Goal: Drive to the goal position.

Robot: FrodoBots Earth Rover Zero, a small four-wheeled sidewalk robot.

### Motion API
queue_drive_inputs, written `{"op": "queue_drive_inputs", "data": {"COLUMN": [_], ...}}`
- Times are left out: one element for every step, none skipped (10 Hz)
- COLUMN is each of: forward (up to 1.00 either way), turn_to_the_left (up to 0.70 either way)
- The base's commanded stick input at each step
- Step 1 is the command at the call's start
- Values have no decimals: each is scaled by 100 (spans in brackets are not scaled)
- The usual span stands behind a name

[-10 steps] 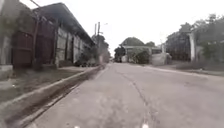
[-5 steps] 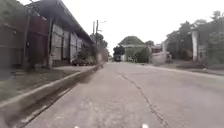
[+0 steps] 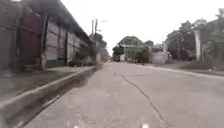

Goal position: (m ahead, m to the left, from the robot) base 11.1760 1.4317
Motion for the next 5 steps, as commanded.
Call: {"op": "queue_drive_inputs", "data": {"forward": [100, 100, 100, 100, 100], "turn_to_the_left": [-4, -4, -2, -2, -2]}}
